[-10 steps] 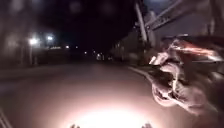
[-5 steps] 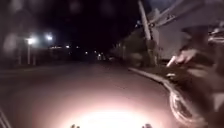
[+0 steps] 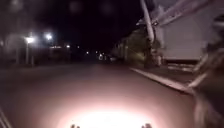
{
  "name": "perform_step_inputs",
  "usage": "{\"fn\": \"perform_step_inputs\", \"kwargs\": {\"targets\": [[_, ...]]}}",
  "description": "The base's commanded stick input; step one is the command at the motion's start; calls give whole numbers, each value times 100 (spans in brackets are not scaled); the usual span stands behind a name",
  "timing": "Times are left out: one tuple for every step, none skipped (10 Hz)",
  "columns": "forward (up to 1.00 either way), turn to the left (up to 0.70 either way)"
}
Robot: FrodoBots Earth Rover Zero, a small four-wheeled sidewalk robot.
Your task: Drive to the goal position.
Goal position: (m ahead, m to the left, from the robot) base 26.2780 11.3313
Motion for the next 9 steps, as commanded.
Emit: {"fn": "perform_step_inputs", "kwargs": {"targets": [[85, 0], [85, 0], [85, 0], [85, 0], [85, 0], [85, 0], [85, 0], [85, 0], [85, 0]]}}
